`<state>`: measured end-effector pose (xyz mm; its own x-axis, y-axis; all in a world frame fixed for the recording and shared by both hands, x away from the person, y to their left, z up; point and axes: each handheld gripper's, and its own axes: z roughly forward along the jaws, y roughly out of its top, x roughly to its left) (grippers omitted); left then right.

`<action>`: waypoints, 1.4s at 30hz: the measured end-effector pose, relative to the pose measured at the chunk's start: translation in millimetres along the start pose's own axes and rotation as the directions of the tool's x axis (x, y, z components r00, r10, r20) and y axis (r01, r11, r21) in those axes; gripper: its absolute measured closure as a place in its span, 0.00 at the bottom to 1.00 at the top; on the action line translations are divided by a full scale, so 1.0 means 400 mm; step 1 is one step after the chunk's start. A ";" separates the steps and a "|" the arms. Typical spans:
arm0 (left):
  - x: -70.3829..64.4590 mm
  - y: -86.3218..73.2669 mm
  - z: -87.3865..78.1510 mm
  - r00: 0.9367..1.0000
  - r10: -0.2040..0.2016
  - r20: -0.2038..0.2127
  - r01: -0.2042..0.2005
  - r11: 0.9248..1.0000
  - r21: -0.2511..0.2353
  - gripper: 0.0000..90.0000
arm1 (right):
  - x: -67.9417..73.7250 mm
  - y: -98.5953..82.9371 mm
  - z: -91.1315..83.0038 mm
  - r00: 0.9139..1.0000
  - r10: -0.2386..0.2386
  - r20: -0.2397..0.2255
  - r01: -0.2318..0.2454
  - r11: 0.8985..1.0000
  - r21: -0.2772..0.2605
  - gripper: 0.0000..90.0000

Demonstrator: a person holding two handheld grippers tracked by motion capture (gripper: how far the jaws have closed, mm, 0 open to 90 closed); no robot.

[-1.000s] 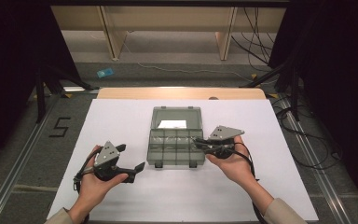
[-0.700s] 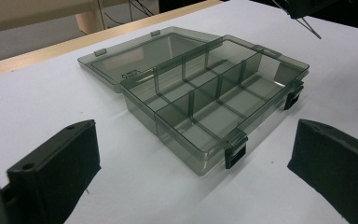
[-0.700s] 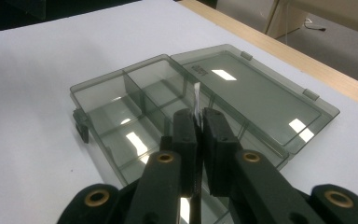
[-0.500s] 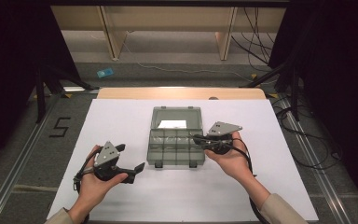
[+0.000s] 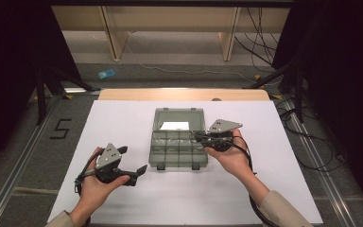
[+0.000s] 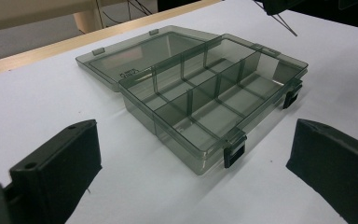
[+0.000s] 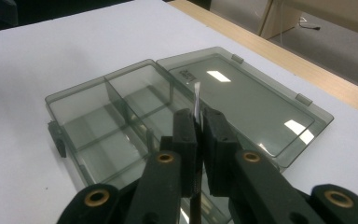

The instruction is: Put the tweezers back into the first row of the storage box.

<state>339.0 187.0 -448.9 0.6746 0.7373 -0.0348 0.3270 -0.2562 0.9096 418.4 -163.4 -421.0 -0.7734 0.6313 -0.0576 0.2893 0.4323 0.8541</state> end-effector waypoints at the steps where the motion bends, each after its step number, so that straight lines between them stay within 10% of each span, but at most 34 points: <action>1: 0.000 0.000 0.000 1.000 -0.001 0.000 0.001 1.000 0.000 0.02 | -0.002 0.001 0.001 1.000 0.003 -0.003 -0.003 1.000 0.007 0.94; 42: 0.000 -0.002 0.003 1.000 -0.005 0.011 0.005 1.000 0.000 0.03 | -0.042 0.013 0.089 0.999 0.020 0.030 -0.020 1.000 0.003 0.94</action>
<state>339.4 186.5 -449.9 0.6802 0.7317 -0.0441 0.3305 -0.2524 0.9094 453.1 -148.7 -434.0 -0.7502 0.6589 -0.0557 0.3067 0.4213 0.8535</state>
